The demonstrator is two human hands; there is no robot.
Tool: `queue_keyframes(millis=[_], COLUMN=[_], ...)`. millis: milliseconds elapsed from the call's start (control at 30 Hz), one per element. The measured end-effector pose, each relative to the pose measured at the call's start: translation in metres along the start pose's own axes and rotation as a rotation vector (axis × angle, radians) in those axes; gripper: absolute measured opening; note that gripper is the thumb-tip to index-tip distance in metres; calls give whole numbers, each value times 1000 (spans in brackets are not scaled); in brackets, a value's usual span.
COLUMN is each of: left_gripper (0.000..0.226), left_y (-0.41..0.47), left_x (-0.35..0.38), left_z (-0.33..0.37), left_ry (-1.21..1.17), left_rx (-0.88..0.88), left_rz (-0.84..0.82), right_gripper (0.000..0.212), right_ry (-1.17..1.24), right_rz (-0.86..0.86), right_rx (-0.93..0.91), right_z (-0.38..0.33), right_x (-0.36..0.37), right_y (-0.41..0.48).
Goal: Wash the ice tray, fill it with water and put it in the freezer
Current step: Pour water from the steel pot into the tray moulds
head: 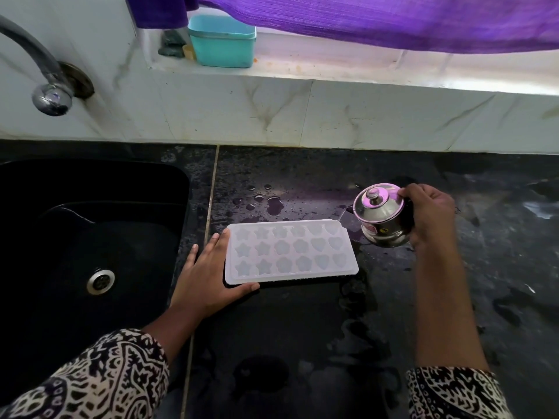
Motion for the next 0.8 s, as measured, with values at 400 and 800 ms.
queue_keyframes(millis=[400, 800], left_gripper=[125, 128], left_y=[0, 1], left_x=[-1, 1], left_z=[1, 0], left_ry=[8, 21], left_rx=[-3, -1], left_rz=[-8, -8], right_gripper=[18, 16], right_ry=[4, -11], right_rz=[4, 6], right_rx=[0, -15], right_z=[0, -3], right_x=[0, -1], right_y=[1, 1])
Point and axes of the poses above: each hand's wrist, its own y-axis towards the middle knuckle, its own x-axis out of the palm, z = x × y, the point moved 3 cm from there along y, towards the middle knuckle, and after that the axes turned 4 degrees about x, right-handed, at the moved point
